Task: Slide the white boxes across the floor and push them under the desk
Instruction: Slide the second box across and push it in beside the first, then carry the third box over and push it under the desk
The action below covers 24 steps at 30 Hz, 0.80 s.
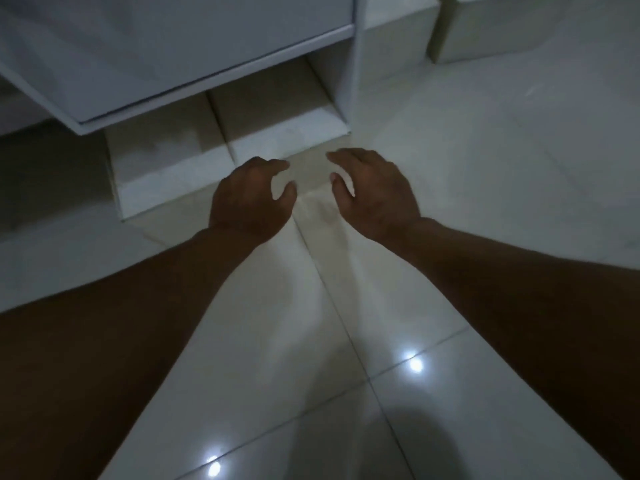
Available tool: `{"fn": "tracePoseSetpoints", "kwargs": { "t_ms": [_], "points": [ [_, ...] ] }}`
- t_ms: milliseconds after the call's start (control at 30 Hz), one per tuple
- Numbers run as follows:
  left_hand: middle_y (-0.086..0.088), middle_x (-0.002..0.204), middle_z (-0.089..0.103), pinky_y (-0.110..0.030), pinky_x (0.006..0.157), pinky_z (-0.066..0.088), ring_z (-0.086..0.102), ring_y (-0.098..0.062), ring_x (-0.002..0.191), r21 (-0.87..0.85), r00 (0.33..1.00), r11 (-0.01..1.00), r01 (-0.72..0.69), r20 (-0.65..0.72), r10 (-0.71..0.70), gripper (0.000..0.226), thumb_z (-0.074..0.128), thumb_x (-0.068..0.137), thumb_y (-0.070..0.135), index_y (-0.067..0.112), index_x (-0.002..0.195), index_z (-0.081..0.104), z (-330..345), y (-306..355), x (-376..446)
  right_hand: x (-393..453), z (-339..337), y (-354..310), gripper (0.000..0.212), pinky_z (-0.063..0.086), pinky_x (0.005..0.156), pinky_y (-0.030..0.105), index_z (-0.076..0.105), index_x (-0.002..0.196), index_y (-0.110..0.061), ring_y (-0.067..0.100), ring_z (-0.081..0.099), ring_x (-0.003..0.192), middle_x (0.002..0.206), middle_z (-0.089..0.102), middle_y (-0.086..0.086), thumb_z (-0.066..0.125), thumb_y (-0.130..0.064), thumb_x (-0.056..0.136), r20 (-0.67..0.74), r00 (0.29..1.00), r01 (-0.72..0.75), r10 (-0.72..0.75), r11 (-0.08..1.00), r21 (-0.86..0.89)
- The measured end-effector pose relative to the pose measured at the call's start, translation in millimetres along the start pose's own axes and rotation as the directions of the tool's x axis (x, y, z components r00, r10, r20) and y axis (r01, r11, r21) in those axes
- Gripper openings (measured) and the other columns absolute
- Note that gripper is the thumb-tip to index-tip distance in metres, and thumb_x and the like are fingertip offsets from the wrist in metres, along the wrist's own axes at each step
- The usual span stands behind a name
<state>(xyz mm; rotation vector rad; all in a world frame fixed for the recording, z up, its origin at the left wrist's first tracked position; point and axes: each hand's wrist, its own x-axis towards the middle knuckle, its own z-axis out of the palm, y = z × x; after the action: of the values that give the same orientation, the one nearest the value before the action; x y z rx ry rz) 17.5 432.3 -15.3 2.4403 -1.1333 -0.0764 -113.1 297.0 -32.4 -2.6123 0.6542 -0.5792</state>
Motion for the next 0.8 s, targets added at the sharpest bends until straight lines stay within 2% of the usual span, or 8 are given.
{"fn": "tracePoseSetpoints", "kwargs": {
  "t_ms": [200,467,600,800],
  "points": [
    [-0.002,0.124,0.063,-0.033,0.095,0.043,0.057,-0.021,0.113,-0.022,0.995,0.998,-0.053,0.079,0.054,0.041,0.058,0.092,0.038,0.021,0.129,0.06,-38,106,2,-29,-100,12,0.038,0.04,0.097,0.037,0.056,0.134,-0.015,0.021,0.052,0.121,0.133,0.06,0.003,0.049,-0.026,0.098,0.002,0.975,-0.22,0.22,0.975,0.028],
    [0.0,0.125,0.062,-0.037,0.096,0.045,0.057,-0.016,0.108,-0.049,0.983,0.997,-0.064,0.167,0.071,0.041,0.055,0.093,0.04,0.025,0.131,0.057,-87,231,23,-30,-232,41,0.041,0.042,0.099,0.039,0.052,0.138,-0.015,0.024,0.05,0.124,0.135,0.057,0.005,0.049,-0.027,0.098,-0.027,0.93,-0.364,0.366,0.93,0.048],
    [-0.003,0.128,0.061,-0.04,0.097,0.045,0.056,-0.021,0.114,-0.019,0.977,0.997,-0.07,0.201,0.072,0.042,0.054,0.094,0.041,0.023,0.132,0.056,-111,288,39,-22,-291,56,0.043,0.04,0.1,0.04,0.05,0.139,-0.016,0.023,0.049,0.125,0.136,0.056,0.004,0.049,-0.029,0.098,-0.022,0.899,-0.436,0.438,0.898,0.066],
    [-0.005,0.129,0.059,-0.036,0.097,0.044,0.055,-0.022,0.115,-0.044,0.965,0.992,-0.117,0.229,0.124,0.042,0.055,0.094,0.04,0.022,0.132,0.057,-144,374,97,10,-384,92,0.045,0.038,0.104,0.038,0.047,0.142,-0.017,0.022,0.046,0.128,0.14,0.053,0.004,0.047,-0.031,0.1,-0.025,0.858,-0.512,0.513,0.858,0.051]
  ]
}}
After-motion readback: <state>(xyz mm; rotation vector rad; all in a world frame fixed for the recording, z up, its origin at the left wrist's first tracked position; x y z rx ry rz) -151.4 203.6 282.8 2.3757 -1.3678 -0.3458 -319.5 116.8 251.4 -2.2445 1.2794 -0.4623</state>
